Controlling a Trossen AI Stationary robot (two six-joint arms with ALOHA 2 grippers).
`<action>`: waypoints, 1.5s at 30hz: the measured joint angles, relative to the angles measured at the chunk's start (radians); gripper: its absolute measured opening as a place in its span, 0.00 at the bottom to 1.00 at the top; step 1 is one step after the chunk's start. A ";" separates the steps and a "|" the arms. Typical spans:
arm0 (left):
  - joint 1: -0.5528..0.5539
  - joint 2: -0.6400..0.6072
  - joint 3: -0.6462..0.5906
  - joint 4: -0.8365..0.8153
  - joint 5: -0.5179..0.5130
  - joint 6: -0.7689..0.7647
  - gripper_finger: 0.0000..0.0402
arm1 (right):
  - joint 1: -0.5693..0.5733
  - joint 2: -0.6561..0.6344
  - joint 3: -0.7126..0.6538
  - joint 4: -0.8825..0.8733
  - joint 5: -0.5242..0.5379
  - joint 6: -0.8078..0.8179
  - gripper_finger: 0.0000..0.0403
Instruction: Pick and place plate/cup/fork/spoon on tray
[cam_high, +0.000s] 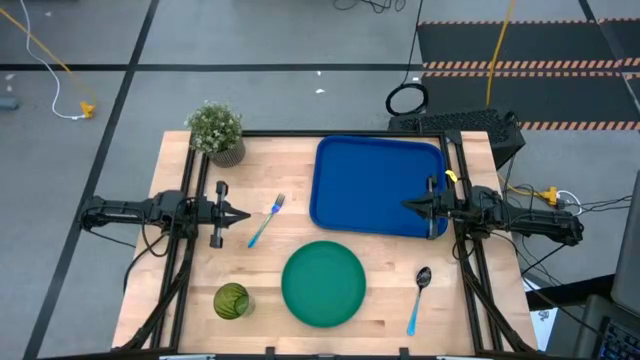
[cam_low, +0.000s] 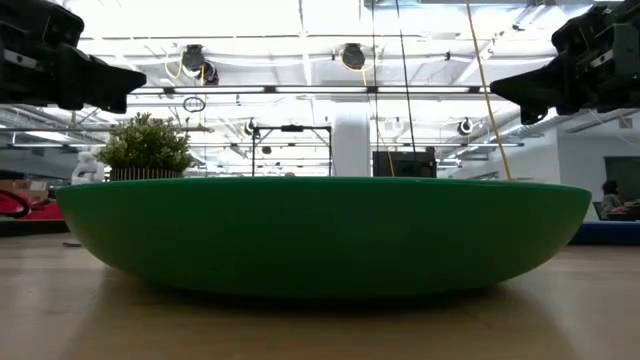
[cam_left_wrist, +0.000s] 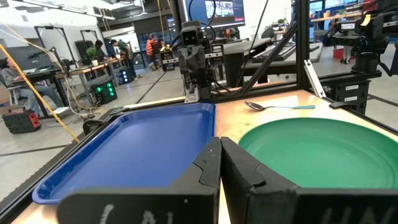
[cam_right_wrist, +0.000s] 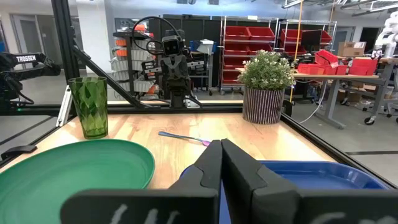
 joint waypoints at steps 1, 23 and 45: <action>0.000 0.000 0.000 0.000 0.000 0.000 0.01 | 0.000 0.000 0.000 0.000 0.000 0.000 0.00; 0.000 0.000 0.000 0.000 0.000 0.000 0.01 | 0.000 0.000 0.000 0.000 0.000 0.000 0.00; -0.006 0.053 0.083 0.232 0.006 -0.278 0.01 | 0.000 0.000 0.000 0.001 0.000 0.000 0.00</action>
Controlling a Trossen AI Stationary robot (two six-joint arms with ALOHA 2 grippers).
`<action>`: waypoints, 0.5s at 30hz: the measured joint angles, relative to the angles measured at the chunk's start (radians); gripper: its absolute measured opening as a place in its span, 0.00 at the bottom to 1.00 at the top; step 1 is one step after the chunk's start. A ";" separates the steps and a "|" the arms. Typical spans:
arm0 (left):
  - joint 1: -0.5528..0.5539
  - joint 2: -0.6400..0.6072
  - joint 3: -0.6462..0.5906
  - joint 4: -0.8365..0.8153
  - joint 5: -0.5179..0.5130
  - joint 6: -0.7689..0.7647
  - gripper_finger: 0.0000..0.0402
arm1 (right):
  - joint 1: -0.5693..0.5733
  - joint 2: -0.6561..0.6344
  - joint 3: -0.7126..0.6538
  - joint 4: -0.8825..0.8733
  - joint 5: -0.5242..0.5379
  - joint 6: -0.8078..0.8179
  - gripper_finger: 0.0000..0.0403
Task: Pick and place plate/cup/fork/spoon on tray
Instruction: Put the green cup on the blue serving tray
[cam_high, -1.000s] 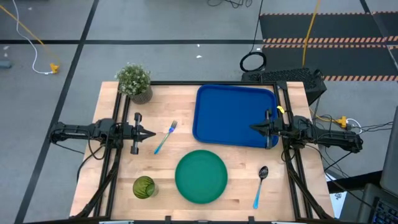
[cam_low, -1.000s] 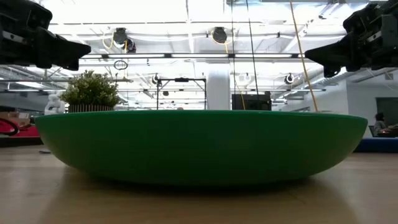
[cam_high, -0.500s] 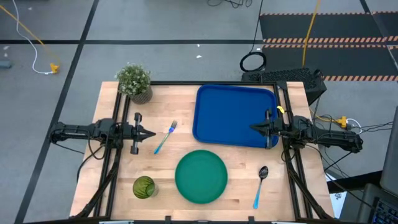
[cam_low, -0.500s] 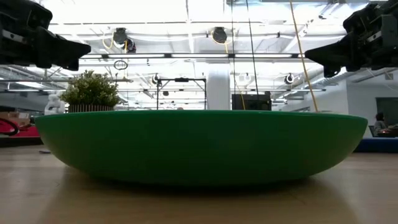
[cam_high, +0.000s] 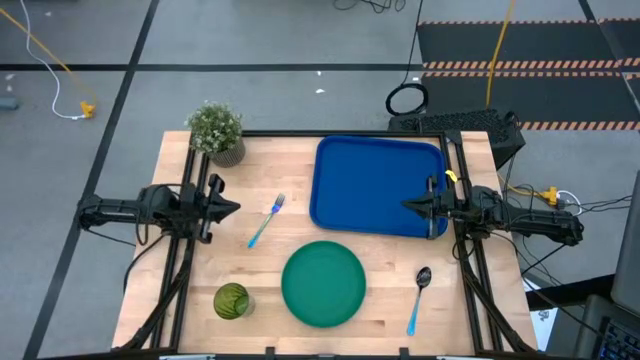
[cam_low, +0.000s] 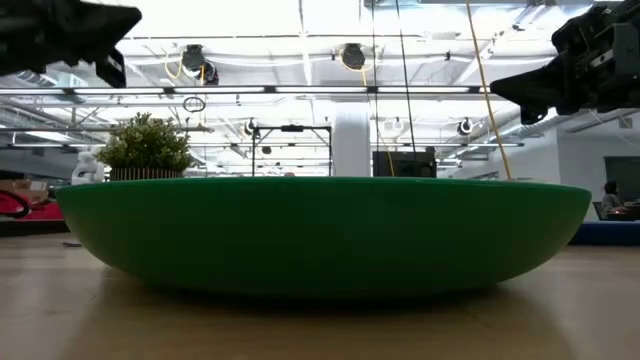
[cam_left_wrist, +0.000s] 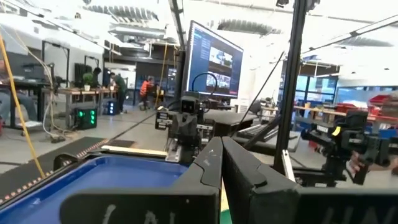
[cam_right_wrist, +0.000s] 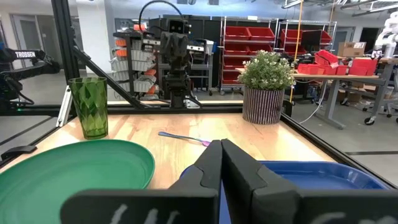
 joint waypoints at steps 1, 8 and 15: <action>-0.004 0.020 0.027 -0.014 0.000 -0.005 0.01 | 0.000 0.000 0.000 0.003 0.000 0.000 0.00; -0.057 0.238 0.270 -0.179 0.000 0.014 0.01 | 0.000 0.000 0.000 0.072 0.000 0.000 0.00; -0.155 0.490 0.532 -0.293 0.000 0.067 0.01 | 0.000 0.000 0.000 0.098 -0.002 0.001 0.00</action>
